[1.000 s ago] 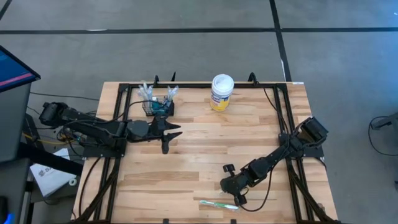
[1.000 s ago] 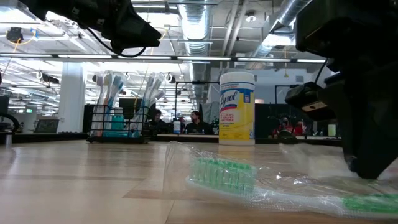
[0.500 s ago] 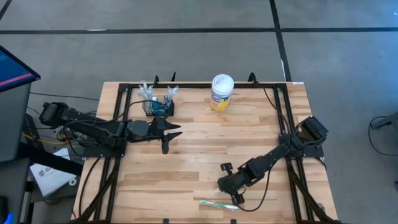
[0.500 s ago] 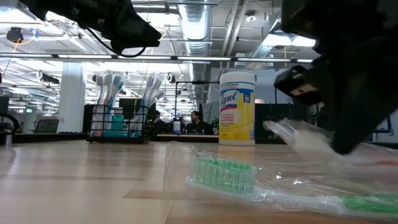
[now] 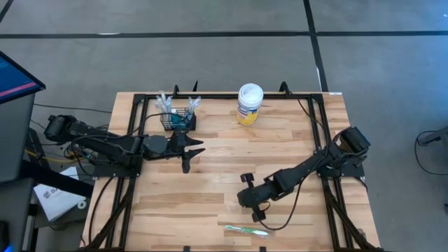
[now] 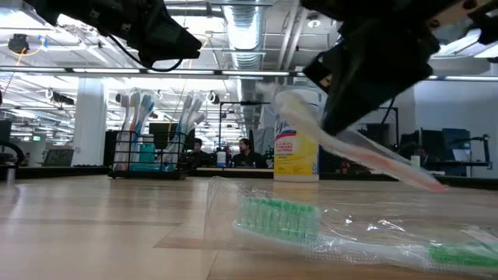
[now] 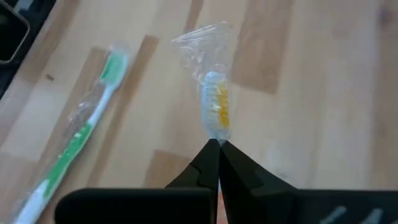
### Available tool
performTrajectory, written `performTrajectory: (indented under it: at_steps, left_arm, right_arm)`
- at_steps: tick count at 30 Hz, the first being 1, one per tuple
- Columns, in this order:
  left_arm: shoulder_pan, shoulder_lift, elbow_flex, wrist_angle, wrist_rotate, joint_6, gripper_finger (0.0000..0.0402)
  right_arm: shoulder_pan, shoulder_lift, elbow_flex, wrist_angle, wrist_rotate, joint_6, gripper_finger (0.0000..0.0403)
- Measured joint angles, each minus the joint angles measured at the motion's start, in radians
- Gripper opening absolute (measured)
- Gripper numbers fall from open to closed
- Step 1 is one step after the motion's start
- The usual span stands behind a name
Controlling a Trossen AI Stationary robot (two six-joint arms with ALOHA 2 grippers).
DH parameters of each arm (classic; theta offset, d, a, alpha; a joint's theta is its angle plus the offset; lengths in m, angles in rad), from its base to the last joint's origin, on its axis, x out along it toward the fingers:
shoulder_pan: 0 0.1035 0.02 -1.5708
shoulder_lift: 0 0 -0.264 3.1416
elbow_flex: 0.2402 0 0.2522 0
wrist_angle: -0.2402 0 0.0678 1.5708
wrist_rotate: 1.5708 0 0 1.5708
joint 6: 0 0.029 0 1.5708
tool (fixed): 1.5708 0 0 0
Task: Pick & Place toothbrushing station
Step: Put the orange toothbrush into the mesh organizer
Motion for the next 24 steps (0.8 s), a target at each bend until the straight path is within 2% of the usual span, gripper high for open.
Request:
performTrajectory:
  at_steps: [7,16,24]
  left_arm:
    - [0.000,0.000,-0.002,0.000,0.000,0.000,0.0127]
    - [0.000,0.000,-0.002,-0.001,0.000,0.000,0.0127]
    - [0.000,0.000,-0.002,-0.001,0.000,0.003,0.0127]
  right_arm:
    - [-0.034,-0.071,0.001,0.057,0.116,-0.084,0.0000]
    - [-0.067,-0.142,0.000,0.103,0.176,-0.188,0.0000]
    - [-0.109,-0.152,0.000,0.199,0.176,-0.256,0.0000]
